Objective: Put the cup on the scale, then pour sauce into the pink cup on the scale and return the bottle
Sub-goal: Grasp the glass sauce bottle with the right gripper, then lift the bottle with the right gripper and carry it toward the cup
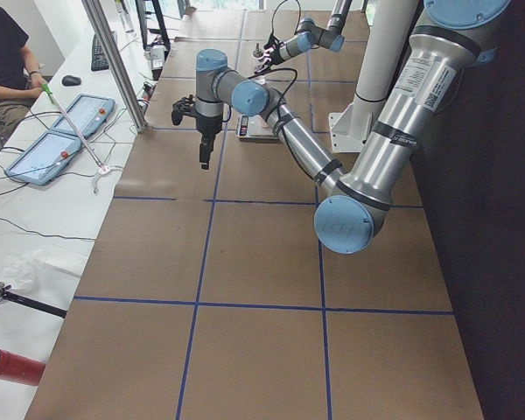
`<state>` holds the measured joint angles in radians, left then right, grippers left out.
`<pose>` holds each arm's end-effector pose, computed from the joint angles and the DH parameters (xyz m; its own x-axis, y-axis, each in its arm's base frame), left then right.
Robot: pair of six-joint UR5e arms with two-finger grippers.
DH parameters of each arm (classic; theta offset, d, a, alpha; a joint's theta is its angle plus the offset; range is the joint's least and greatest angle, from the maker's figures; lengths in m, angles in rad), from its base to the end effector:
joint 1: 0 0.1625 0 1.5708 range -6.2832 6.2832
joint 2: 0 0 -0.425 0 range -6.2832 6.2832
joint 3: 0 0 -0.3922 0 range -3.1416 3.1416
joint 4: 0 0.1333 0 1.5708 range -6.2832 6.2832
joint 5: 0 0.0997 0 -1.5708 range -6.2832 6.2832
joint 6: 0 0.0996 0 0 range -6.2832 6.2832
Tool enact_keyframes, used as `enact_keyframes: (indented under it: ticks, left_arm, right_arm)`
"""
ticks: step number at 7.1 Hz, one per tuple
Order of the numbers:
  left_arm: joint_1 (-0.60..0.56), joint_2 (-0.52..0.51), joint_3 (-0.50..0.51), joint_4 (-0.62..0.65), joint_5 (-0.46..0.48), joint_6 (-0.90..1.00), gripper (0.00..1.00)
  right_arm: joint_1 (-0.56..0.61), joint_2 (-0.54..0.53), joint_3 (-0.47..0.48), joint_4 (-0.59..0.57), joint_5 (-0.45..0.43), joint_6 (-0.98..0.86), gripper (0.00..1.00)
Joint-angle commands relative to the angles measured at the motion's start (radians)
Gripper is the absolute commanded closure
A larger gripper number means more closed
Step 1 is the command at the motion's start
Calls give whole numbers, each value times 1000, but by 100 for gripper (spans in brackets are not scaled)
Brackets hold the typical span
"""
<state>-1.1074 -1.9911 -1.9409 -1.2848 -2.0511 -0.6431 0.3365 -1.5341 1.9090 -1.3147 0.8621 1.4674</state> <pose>0.1809 -0.5572 0.3009 0.7896 0.0075 -0.6135 0.1027 0.9842 0.1442 -0.4119 -0.3540 0.4458 0.8214 0.2043 0.5326 -0.5312 0.6142 0.5836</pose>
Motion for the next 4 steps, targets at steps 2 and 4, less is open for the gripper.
enact_keyframes:
  ticks: [2, 4]
  left_arm:
    - [1, -2, -15, 4, -1, -24, 0]
    - [0, 3, -15, 4, -3, -18, 0]
  right_arm:
    - [9, 19, 7, 2, 3, -30, 100]
    - [35, 42, 97, -3, 6, -283, 100]
